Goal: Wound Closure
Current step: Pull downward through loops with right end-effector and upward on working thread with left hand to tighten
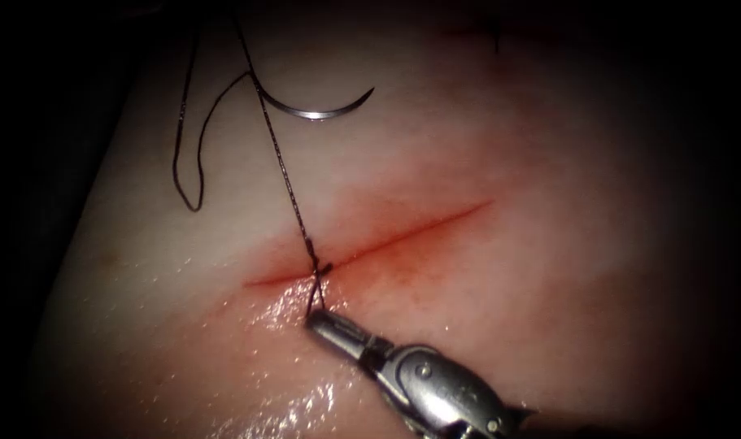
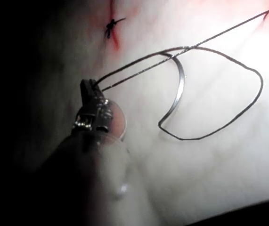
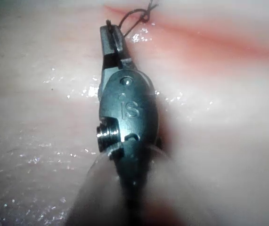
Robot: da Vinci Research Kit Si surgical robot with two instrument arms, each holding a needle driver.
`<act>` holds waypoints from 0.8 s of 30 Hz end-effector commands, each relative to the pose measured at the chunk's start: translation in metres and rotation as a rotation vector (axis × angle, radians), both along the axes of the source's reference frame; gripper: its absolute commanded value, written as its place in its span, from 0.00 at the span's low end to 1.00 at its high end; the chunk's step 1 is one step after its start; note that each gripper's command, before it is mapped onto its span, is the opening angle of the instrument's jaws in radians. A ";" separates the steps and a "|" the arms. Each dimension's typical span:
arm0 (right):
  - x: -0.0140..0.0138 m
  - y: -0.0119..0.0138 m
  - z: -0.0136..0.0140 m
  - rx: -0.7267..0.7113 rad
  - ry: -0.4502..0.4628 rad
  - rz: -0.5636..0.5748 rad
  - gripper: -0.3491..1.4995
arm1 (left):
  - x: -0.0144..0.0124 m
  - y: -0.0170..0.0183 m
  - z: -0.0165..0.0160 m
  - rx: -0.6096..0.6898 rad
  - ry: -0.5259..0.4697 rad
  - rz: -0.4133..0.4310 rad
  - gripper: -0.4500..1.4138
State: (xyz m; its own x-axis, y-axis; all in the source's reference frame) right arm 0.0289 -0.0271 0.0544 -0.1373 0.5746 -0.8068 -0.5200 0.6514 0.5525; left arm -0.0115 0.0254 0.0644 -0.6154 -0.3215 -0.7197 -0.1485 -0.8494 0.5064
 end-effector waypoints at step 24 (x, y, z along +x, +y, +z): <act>-0.0001 -0.0076 -0.0048 0.050 0.043 -0.077 0.00 | 0.0000 0.0062 -0.0001 -0.021 0.000 -0.057 0.00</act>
